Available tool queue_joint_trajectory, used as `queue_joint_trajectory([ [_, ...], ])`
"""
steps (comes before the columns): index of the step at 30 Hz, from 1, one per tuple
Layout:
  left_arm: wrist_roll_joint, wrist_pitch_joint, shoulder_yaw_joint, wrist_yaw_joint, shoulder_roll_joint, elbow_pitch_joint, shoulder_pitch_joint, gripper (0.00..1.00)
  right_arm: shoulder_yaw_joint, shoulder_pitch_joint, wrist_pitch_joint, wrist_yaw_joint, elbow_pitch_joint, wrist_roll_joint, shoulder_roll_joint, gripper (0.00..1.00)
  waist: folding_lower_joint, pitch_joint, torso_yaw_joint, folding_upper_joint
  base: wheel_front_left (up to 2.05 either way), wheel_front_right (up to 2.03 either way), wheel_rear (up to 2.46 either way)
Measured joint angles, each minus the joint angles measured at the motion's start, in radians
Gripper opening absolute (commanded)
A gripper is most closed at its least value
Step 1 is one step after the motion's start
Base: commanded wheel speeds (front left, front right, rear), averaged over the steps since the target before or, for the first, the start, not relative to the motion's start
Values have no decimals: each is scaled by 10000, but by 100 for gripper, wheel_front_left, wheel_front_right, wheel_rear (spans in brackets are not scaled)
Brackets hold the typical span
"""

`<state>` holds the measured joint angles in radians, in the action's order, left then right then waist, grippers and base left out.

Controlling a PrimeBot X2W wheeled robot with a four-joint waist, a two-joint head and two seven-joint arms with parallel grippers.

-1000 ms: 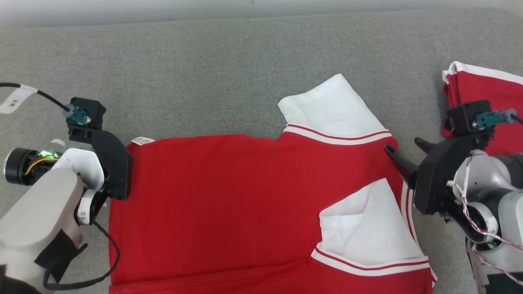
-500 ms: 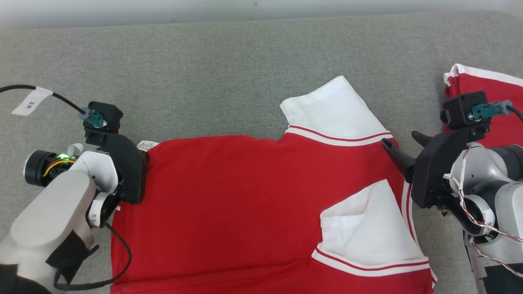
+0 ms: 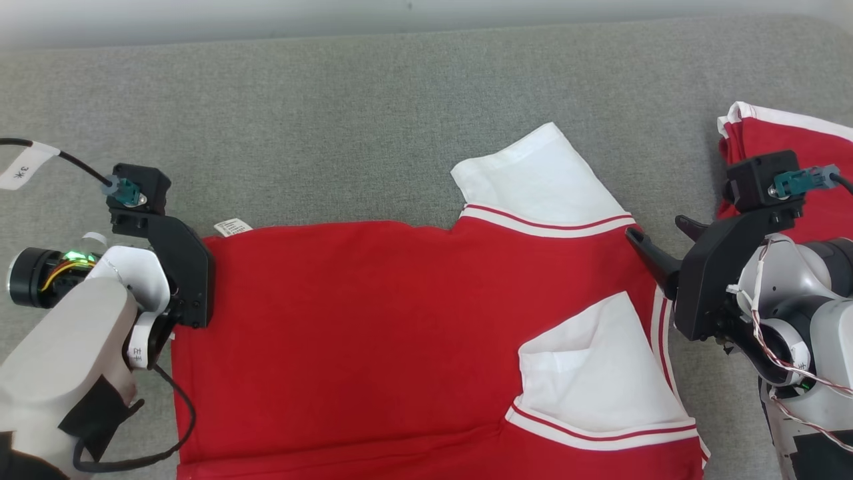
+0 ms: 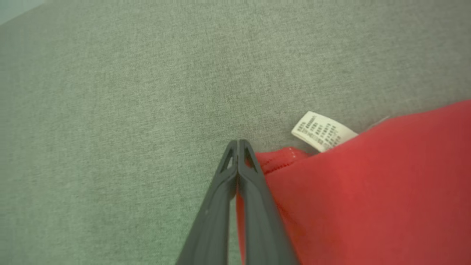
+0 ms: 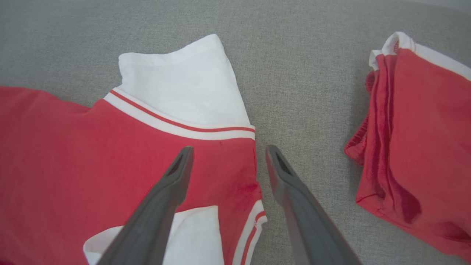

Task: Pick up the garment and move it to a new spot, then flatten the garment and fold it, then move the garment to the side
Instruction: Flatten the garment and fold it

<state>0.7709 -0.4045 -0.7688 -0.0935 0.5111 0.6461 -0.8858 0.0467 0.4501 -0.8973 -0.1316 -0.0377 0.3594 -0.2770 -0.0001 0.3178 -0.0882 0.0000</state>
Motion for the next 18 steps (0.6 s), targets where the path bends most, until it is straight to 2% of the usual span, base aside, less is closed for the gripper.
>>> queue_joint_trajectory([
  [3, -56, 165, 0, -136, -29, 69, 4, 0, -10, -28, 4, -2, 42, -2, -4, 100, 1, -60, 52, 0, 0, 0, 0],
  [12, 58, 249, 19, -128, -42, 119, 93, 0, 19, 9, -92, 0, 173, -6, 15, 100, 0, -280, 156, 0, 0, 0, 0],
  [18, 809, 437, 667, -71, -107, -201, 193, 0, -393, 1652, -272, 0, 999, -531, 456, 100, 0, 42, 81, 0, 0, 0, 0],
])
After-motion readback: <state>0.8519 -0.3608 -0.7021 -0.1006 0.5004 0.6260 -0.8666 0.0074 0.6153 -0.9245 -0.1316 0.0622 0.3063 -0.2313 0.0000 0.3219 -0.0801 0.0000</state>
